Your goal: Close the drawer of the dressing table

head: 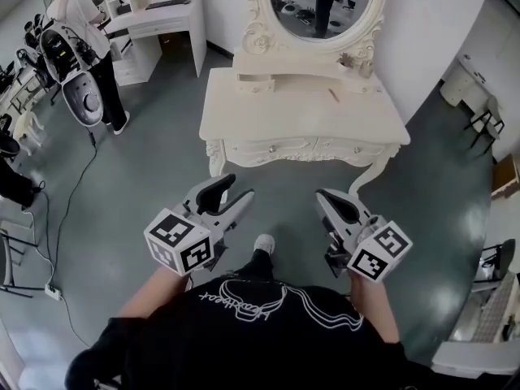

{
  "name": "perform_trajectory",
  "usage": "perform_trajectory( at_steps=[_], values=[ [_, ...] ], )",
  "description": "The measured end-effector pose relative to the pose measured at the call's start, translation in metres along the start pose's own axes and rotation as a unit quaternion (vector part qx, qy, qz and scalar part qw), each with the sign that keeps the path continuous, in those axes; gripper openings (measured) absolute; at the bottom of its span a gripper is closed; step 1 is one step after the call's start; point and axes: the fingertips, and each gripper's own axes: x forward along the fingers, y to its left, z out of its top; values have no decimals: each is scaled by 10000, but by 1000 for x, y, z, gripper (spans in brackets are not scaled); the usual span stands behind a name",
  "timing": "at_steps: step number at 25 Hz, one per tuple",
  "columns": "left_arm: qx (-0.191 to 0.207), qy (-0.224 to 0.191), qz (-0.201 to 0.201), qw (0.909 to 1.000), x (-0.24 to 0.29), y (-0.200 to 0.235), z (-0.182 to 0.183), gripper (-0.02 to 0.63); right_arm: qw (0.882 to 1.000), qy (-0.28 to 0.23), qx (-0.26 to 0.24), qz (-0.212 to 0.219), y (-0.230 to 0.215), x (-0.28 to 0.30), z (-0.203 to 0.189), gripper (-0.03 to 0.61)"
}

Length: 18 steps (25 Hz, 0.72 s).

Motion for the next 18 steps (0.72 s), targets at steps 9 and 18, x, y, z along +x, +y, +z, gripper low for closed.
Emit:
perform_trajectory(
  at_steps=[9, 18],
  values=[
    [-128, 140, 228, 9996, 52, 52, -9, 252, 9990, 257, 332, -183, -64, 27, -15, 3],
    [-206, 420, 366, 9982, 135, 126, -13, 255, 9969, 474, 593, -220, -156, 86, -16, 3]
  ],
)
